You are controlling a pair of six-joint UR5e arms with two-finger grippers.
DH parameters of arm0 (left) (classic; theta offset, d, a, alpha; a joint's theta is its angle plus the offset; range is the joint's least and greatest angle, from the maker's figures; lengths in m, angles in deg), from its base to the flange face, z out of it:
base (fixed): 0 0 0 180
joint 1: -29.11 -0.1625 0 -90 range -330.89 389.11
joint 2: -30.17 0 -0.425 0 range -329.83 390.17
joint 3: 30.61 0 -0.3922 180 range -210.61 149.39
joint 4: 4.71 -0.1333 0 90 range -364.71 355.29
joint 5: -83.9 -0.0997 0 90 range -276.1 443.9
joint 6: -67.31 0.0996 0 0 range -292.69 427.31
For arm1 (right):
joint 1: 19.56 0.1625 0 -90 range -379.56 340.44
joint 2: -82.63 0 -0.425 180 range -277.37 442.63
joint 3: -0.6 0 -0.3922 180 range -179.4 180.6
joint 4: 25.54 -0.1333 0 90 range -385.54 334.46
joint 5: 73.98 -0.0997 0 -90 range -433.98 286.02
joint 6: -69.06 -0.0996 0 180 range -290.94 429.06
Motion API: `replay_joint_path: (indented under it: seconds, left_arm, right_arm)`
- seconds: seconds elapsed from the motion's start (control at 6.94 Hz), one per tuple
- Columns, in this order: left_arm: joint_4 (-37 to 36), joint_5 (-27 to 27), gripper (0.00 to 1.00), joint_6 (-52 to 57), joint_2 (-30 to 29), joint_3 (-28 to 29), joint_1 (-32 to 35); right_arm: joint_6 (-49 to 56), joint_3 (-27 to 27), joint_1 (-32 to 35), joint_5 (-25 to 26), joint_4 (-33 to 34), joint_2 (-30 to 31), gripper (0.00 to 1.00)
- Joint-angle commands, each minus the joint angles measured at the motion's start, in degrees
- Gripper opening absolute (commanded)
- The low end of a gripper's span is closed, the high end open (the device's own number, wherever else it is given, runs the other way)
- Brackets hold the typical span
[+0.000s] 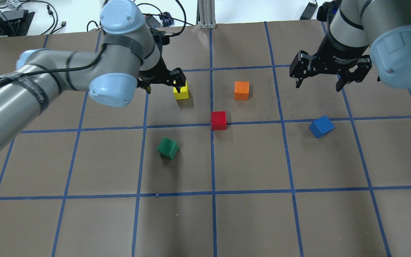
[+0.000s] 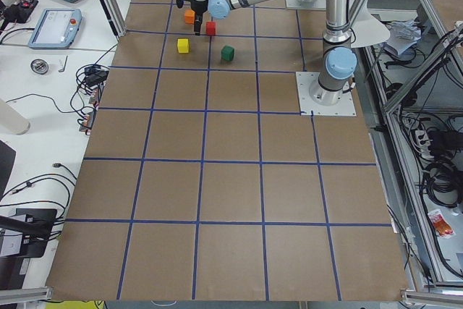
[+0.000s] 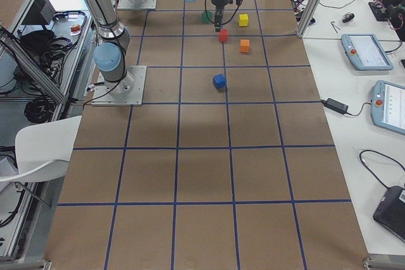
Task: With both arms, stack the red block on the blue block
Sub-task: 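Set the red cube down, open the left gripper and withdraw, then reach the right gripper to the red cube and grasp it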
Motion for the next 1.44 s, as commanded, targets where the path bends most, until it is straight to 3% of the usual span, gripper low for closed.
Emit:
replay_joint_path:
  seconds: [0.0,0.14,0.72,1.3]
  left_arm:
    - [10.54,-0.50,1.00,3.97,10.13,0.02,-4.58]
    - [12.59,-0.42,1.00,4.75,13.05,0.63,-6.15]
    - [25.32,-2.01,1.00,3.88,15.53,8.28,-6.78]
    - [25.18,-3.59,1.00,4.67,13.34,10.31,-6.87]
  right_arm:
    - [-0.43,0.39,0.92,-0.77,4.13,-5.06,1.00]
    - [-0.61,-0.66,2.93,-1.46,9.30,-7.97,1.00]
    - [-3.67,-2.16,11.37,-4.28,12.60,-15.63,1.00]
    - [-5.34,-3.29,16.48,-4.46,19.36,-22.22,1.00]
